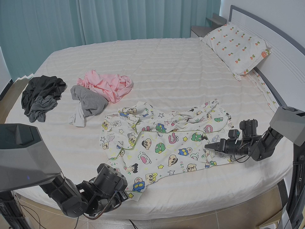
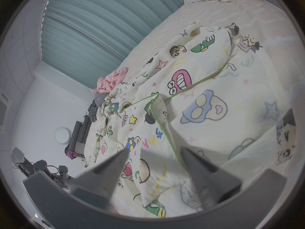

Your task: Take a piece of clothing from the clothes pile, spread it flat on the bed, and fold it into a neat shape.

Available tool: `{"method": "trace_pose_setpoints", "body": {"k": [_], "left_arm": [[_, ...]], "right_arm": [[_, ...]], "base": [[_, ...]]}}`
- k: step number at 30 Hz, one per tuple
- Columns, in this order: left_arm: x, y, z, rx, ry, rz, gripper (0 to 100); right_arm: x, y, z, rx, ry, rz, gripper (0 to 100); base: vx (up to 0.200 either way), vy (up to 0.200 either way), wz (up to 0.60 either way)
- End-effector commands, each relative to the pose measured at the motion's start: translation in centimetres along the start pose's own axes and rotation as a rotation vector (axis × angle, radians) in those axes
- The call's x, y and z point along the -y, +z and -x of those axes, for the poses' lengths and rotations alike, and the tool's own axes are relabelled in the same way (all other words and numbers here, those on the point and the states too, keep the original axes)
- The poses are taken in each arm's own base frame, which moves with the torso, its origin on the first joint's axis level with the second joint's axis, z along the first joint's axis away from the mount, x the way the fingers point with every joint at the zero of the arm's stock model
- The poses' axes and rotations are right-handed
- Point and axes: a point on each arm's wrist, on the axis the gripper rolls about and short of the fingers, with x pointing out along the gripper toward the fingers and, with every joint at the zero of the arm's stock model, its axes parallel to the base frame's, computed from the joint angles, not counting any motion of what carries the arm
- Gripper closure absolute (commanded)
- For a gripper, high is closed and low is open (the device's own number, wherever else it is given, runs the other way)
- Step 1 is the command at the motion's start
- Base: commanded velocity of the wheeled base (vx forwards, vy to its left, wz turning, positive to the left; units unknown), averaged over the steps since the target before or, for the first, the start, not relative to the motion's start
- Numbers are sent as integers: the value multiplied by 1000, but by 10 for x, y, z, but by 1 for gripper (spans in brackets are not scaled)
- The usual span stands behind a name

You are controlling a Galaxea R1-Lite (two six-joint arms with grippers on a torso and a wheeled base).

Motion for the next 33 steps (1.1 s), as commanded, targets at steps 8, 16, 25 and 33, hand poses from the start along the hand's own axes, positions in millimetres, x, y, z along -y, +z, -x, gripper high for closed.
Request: {"method": "trace_pose_setpoints", "body": {"k": [8, 16, 25, 33], "left_arm": [[-1, -1, 0, 1, 6, -1, 100], [-3, -1, 0, 0, 14, -3, 100], [-3, -1, 0, 3, 9, -2, 100], [-4, -1, 0, 2, 12, -1, 100]], "right_arm": [[8, 8, 18, 41, -23, 2, 100], [23, 34, 55, 153, -72, -9, 100], [44, 44, 74, 207, -118, -29, 100], [33, 40, 65, 180, -90, -14, 100]], "base": [[0, 0, 0], [0, 0, 0], [0, 0, 0], [0, 0, 0]]}}
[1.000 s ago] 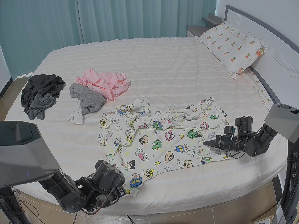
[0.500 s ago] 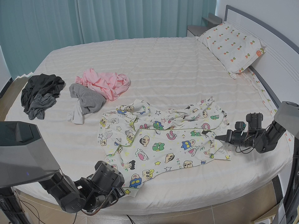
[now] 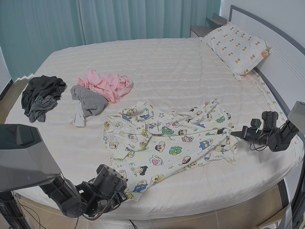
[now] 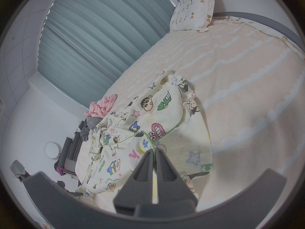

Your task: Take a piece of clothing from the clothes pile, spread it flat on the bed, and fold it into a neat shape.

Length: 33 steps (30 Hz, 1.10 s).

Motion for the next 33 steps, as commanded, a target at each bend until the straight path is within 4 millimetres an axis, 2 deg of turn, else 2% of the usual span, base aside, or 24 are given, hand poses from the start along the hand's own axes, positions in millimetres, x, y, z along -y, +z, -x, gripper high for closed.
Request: {"method": "trace_pose_setpoints", "body": {"k": [1, 6, 10, 11, 17, 22, 27, 33], "left_arm": [[-1, 0, 0, 0, 4, 1, 100], [-1, 1, 1, 2, -1, 4, 100], [-1, 1, 1, 2, 1, 3, 100], [-1, 1, 1, 2, 1, 3, 100], [-2, 1, 1, 1, 2, 3, 100], [-1, 1, 1, 2, 1, 3, 100], [-1, 0, 1, 1, 0, 3, 100], [-1, 0, 1, 1, 0, 3, 100]], "right_arm": [[-8, -3, -2, -16, 20, 11, 100], [-22, -18, -6, -65, 48, 61, 100], [-24, -26, -8, -90, 52, 86, 100], [-23, -27, -9, -94, 51, 92, 0], [-18, -31, -5, -104, 41, 100, 0], [-10, -33, 6, -95, 18, 85, 0], [-3, -41, 11, -108, 65, 77, 0], [-4, -44, 11, -117, 100, 81, 0]], "base": [[0, 0, 0], [0, 0, 0], [0, 0, 0], [0, 0, 0], [0, 0, 0], [0, 0, 0], [0, 0, 0], [0, 0, 0]]}}
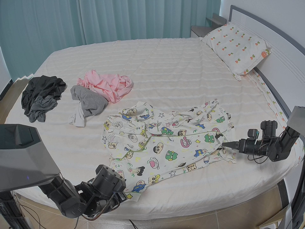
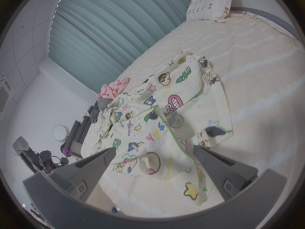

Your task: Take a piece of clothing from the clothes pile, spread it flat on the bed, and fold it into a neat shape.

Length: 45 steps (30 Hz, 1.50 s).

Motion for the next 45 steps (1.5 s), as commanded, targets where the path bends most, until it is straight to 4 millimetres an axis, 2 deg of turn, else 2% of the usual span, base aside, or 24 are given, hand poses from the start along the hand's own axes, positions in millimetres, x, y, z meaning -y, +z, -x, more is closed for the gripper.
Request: {"method": "trace_pose_setpoints", "body": {"k": [1, 4, 5, 10, 20, 27, 34, 40, 45], "left_arm": [[0, 0, 0, 1, -1, 2, 100], [0, 0, 0, 0, 0, 1, 100], [0, 0, 0, -1, 0, 1, 100], [0, 0, 0, 0, 0, 1, 100], [0, 0, 0, 0, -2, 0, 100], [-2, -1, 1, -1, 6, -1, 100], [-2, 0, 1, 29, 17, -1, 100], [-3, 1, 1, 30, 18, 4, 100], [-6, 10, 6, 44, 11, 34, 100]], "right_arm": [[2, -3, -2, -10, 2, -5, 0], [2, -4, -5, -15, 6, -1, 0], [3, -4, -7, -16, 7, 0, 100], [4, -4, -9, -15, 8, 5, 100], [1, 0, 0, 11, 6, 23, 100], [-8, 28, 21, 109, 1, 34, 100], [-2, 45, 34, 165, -26, 38, 100], [1, 39, 35, 116, -43, -12, 100], [1, 41, 35, 111, -33, -15, 100]], "base": [[0, 0, 0], [0, 0, 0], [0, 0, 0], [0, 0, 0], [0, 0, 0], [0, 0, 0], [0, 0, 0], [0, 0, 0], [0, 0, 0]]}}
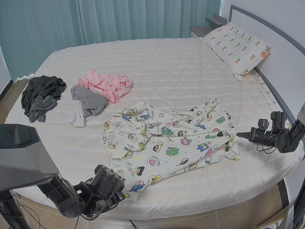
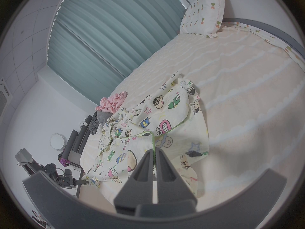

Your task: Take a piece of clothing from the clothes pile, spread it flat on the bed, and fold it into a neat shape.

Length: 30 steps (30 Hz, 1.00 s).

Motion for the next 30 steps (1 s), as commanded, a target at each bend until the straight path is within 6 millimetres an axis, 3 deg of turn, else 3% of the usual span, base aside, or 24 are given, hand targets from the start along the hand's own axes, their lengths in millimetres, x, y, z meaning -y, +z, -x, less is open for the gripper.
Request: {"method": "trace_pose_setpoints", "body": {"k": [1, 9, 15, 30], "left_arm": [[-2, 7, 6, 11, -13, 24, 100], [-2, 30, 28, 68, -89, 88, 100], [-9, 43, 25, 93, -64, 117, 100], [-15, 50, 21, 81, -52, 146, 100]], "right_arm": [[-1, 3, 1, 6, 8, 6, 100], [1, 0, -1, -8, 20, -3, 100], [2, -2, -1, -11, 17, -8, 100], [13, 2, 2, 9, 0, -16, 100]], "base": [[0, 0, 0], [0, 0, 0], [0, 0, 0], [0, 0, 0]]}}
